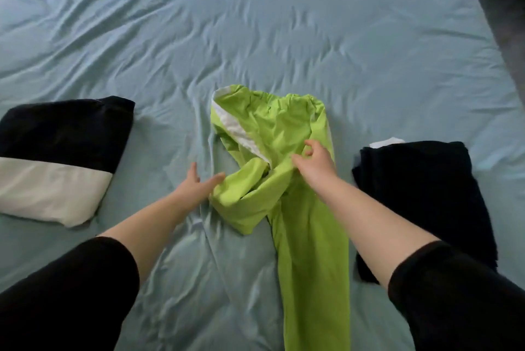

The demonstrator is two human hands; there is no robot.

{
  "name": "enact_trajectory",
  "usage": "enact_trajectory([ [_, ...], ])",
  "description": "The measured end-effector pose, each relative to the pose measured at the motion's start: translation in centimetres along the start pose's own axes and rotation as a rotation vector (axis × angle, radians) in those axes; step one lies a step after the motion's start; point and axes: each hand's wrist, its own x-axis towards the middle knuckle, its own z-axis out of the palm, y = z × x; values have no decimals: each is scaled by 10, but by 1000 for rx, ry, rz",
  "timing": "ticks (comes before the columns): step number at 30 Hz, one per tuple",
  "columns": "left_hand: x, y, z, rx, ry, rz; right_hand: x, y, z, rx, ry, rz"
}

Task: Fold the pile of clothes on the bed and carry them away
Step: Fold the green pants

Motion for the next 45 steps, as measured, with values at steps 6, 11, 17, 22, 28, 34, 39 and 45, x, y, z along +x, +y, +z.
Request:
enact_trajectory([
  [6,-49,-65,40,-103,-80,39,-103,51,61,433,30,334],
  [11,-105,-109,76,-131,115,86,-146,61,100,721,-213,616],
  [17,-182,-196,39,-221,98,-240,-175,106,124,900,-139,880],
  [22,-178,-226,-19,-212,430,-432,-211,151,145,577,-284,913],
  [28,-105,-177,-23,204,170,36,-223,157,140,384,-289,853],
  [34,-111,-176,-11,860,-280,156,-236,120,123,512,-174,895],
  [39,-174,-218,-12,642,-609,344,-286,87,129,549,-332,883],
  [45,-192,-237,-5,590,-983,205,-312,91,178,526,-107,719],
])
